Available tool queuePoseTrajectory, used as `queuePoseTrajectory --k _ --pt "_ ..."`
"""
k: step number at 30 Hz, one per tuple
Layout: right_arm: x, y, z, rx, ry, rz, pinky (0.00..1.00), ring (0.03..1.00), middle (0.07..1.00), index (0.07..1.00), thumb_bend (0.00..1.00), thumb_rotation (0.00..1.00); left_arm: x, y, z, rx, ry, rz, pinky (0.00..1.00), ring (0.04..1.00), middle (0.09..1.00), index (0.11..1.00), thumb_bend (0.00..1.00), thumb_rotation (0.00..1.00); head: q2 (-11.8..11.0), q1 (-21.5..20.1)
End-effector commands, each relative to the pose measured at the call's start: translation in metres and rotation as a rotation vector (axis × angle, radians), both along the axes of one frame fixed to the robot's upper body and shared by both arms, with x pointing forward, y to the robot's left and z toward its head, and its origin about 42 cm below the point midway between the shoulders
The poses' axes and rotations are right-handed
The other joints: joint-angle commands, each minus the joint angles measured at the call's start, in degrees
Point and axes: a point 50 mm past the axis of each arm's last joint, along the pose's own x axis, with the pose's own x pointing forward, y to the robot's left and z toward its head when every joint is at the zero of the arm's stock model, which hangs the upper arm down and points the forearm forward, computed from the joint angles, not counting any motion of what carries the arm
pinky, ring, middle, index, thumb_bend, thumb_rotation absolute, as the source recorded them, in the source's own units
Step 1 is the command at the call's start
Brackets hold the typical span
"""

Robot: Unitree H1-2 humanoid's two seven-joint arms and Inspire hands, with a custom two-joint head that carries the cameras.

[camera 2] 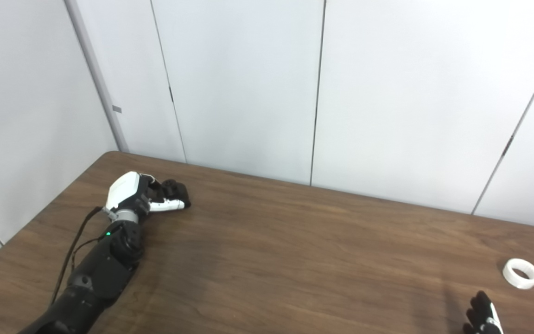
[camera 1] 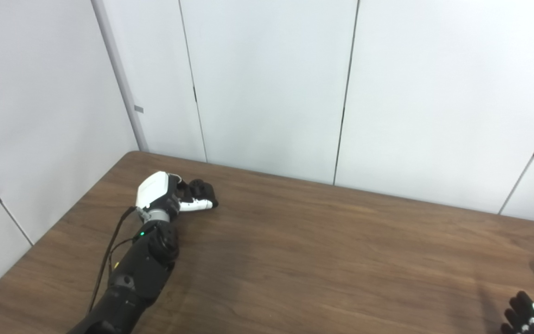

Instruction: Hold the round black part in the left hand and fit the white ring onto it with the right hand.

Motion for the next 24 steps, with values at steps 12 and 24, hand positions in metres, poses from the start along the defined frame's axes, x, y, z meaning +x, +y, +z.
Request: queuePoseTrajectory --k 12,24 --pt "-0.007 0.01 0.01 0.002 -0.02 -0.023 1.0 1.0 0.986 1.0 0.5 1.0 -0.019 -0.036 0.041 0.108 -0.145 -0.195 1.0 0.894 0.756 0.482 0.53 0.06 0.64 -2.02" --pt "-0.004 0.014 0.009 -0.021 -0.035 -0.024 1.0 1.0 0.978 1.0 0.43 1.0 -0.072 -0.11 0.054 0.091 -0.228 -0.449 1.0 0.886 0.748 0.481 0.53 0.06 2.2 -6.11"
